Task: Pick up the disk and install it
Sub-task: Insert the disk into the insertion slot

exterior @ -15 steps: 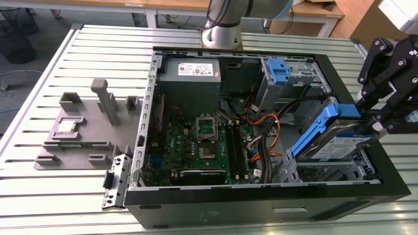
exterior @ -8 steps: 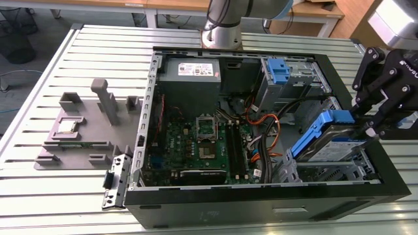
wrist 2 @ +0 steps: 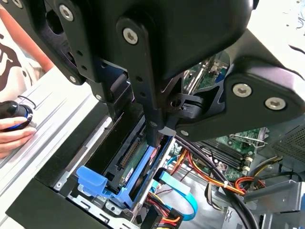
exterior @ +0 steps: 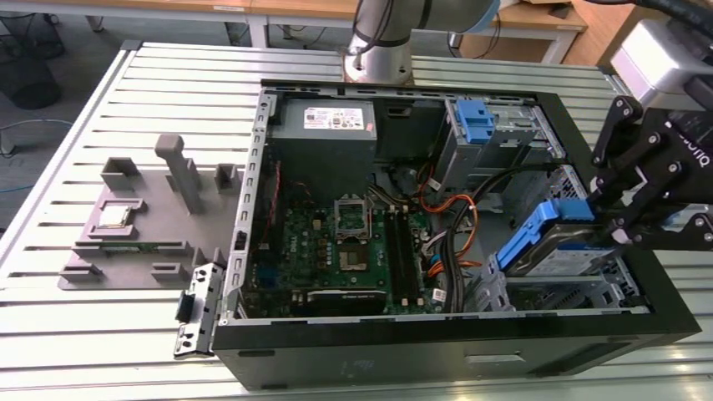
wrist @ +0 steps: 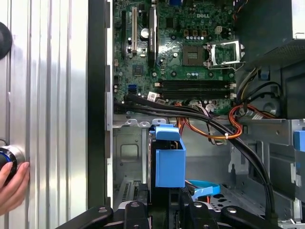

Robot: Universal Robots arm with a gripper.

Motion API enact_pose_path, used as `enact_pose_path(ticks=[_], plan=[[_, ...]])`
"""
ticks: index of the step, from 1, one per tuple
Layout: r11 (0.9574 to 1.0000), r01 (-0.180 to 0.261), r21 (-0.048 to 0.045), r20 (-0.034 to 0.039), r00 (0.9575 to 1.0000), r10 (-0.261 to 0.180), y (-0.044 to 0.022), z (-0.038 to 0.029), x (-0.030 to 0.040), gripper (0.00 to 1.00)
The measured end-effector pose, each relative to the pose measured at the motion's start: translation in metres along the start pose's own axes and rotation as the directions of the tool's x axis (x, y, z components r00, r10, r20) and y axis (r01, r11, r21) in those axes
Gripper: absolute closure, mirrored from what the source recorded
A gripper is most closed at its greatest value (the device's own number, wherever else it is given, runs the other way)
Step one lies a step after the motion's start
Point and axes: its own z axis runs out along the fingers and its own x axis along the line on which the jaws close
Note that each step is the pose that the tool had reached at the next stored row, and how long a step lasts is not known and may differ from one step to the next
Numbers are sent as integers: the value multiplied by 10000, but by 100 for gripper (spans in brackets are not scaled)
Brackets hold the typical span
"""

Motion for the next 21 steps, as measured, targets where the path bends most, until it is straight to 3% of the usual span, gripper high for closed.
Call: enact_pose_path(ticks=[13,21], plan=[[10000,0,0,-1,10000,0,-9,232,19,65],[10000,0,1,2,10000,0,-9,240,20,64]])
